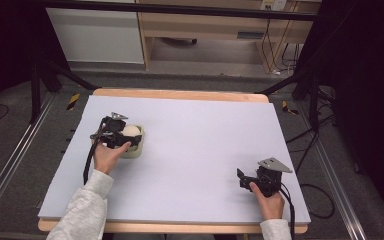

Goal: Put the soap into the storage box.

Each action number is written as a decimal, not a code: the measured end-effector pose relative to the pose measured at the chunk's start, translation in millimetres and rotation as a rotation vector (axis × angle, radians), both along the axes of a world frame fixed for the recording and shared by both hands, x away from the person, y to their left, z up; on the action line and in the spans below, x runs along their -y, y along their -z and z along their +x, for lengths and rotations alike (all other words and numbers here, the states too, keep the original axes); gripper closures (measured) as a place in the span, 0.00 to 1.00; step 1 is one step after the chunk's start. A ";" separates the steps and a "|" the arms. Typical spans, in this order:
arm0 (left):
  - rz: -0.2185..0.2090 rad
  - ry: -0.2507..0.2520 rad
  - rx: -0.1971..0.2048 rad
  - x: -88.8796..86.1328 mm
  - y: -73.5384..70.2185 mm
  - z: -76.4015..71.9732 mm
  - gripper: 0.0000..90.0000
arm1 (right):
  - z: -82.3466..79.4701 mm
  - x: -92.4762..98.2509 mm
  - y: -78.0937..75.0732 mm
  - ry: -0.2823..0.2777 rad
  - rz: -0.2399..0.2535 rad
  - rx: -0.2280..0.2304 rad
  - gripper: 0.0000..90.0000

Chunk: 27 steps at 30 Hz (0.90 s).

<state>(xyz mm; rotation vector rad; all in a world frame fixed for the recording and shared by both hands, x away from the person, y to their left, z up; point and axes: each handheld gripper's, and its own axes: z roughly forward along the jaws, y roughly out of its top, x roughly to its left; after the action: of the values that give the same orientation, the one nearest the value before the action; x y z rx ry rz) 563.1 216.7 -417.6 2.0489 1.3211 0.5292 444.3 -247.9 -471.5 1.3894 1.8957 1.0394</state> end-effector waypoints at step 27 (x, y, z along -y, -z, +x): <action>0.013 -0.040 -0.043 -7.4 20.6 11.2 0.26 | -0.1 -0.1 0.0 0.000 0.001 -0.004 0.06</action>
<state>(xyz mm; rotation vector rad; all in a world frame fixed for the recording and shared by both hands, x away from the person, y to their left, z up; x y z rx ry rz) 574.3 224.1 -438.2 2.0588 1.3893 0.5159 444.1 -247.8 -471.4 1.3929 1.8984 1.0392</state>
